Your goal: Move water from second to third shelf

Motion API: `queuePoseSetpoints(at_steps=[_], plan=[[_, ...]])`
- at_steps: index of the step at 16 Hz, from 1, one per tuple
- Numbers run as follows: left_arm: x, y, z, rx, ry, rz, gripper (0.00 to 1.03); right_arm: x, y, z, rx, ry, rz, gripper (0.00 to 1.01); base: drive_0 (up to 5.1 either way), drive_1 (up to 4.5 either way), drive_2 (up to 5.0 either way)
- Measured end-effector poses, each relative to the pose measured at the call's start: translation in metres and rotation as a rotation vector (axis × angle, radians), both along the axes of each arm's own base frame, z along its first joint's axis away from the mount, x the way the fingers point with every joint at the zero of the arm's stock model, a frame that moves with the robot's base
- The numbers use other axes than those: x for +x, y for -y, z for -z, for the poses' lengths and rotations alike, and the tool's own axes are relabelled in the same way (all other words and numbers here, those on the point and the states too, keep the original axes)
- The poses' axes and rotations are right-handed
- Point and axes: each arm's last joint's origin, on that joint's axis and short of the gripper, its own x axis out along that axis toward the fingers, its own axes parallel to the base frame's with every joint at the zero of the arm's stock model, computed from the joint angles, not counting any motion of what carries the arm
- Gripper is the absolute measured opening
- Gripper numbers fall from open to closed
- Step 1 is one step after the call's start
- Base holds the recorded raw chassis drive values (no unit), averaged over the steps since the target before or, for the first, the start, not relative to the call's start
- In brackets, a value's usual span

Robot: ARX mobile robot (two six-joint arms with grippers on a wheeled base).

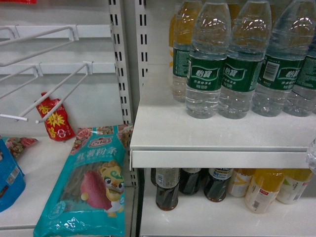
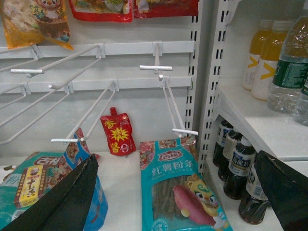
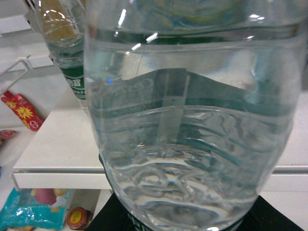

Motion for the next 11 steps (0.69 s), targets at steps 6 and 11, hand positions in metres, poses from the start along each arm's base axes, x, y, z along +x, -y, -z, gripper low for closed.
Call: queuePoseSetpoints(at_steps=[6, 11], plan=[[0.0, 0.0, 0.0, 0.0, 0.0, 0.0, 0.98, 0.065, 0.01, 0.001, -0.042, -0.062, 0.019, 0.36, 0.0, 0.0, 0.0], [0.0, 0.0, 0.0, 0.0, 0.0, 0.0, 0.98, 0.087, 0.003, 0.007, -0.095, -0.07, -0.009, 0.36, 0.0, 0.0, 0.0]])
